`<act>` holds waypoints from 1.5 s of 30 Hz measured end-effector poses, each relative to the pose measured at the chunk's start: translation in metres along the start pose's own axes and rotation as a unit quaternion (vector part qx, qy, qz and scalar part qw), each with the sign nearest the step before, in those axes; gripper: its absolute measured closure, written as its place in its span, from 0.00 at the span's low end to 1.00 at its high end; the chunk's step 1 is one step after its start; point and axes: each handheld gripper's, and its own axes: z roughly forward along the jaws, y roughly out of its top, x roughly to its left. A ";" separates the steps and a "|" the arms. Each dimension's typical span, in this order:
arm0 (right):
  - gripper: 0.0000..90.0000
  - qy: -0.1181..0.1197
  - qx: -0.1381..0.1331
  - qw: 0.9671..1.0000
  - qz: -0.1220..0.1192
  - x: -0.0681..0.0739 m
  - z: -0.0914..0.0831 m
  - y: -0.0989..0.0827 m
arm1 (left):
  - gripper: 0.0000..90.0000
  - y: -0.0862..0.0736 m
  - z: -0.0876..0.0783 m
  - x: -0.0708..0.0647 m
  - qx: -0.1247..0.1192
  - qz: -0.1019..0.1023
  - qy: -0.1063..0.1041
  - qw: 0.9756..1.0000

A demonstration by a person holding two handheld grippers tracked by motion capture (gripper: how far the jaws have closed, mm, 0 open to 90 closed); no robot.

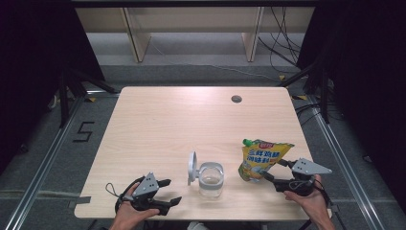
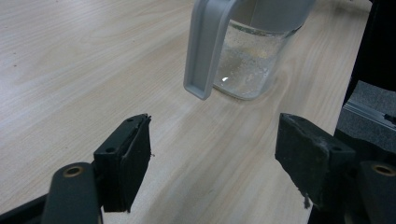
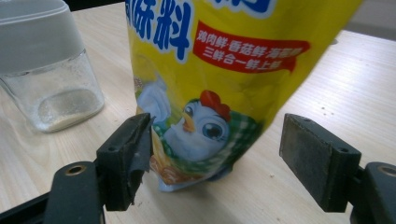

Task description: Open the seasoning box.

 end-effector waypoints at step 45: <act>0.30 -0.062 -0.039 0.997 0.034 0.039 0.003 -0.003 | 0.29 -0.001 -0.003 0.003 0.009 -0.005 0.010 1.000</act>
